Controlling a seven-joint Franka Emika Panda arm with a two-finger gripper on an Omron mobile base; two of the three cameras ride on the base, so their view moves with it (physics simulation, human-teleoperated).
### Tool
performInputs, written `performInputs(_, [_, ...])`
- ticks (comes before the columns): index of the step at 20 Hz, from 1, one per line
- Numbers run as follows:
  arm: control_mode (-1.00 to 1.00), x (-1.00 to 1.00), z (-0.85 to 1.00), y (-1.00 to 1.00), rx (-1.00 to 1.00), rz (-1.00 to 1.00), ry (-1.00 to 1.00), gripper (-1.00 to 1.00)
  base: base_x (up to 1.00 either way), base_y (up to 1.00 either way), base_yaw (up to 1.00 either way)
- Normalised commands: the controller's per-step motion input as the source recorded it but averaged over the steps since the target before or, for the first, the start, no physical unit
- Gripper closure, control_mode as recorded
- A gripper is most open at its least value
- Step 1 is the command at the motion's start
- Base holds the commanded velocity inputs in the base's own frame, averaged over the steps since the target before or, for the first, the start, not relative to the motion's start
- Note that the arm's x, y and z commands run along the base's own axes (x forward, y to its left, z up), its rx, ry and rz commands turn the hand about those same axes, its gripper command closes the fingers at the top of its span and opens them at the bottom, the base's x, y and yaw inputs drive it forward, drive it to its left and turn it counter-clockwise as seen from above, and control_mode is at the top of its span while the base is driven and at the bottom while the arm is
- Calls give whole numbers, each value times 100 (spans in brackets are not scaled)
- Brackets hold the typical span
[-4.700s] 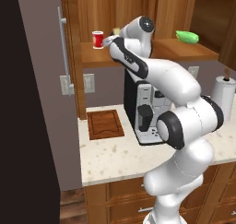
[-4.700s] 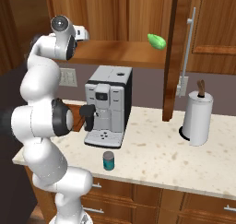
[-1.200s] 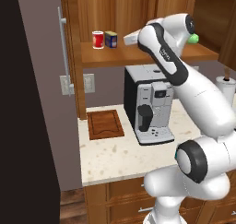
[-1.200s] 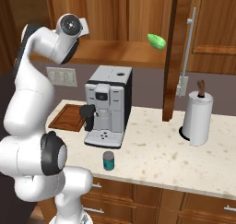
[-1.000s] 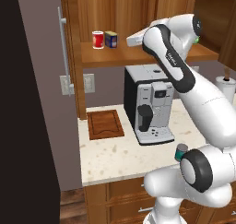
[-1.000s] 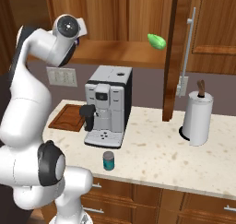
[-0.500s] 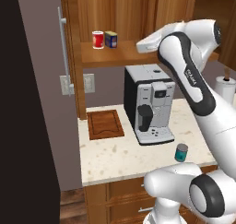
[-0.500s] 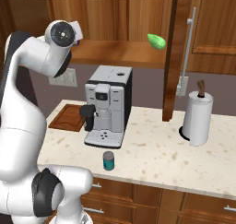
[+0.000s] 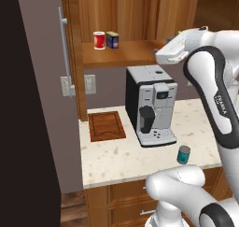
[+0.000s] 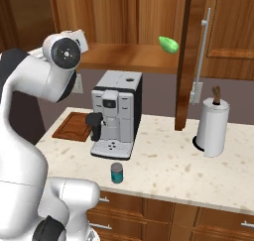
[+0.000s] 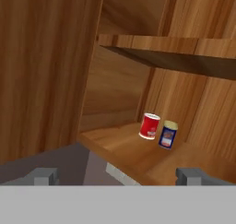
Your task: Pick the cans from the counter and place them in their designated side in the cabinet.
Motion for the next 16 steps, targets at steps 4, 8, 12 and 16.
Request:
performInputs(4, [-100, -60, 5, -4, 0, 0, -9, -100, 0, 0, 0])
performInputs(8, [-100, -32, 8, 6, 0, 0, -3, -100, 0, 0, 0])
performInputs(12, [-100, -41, 2, -3, 0, 0, 0, -100, 0, 0, 0])
performInputs(16, [-100, -46, 0, -11, 0, 0, 3, -100, 0, 0, 0])
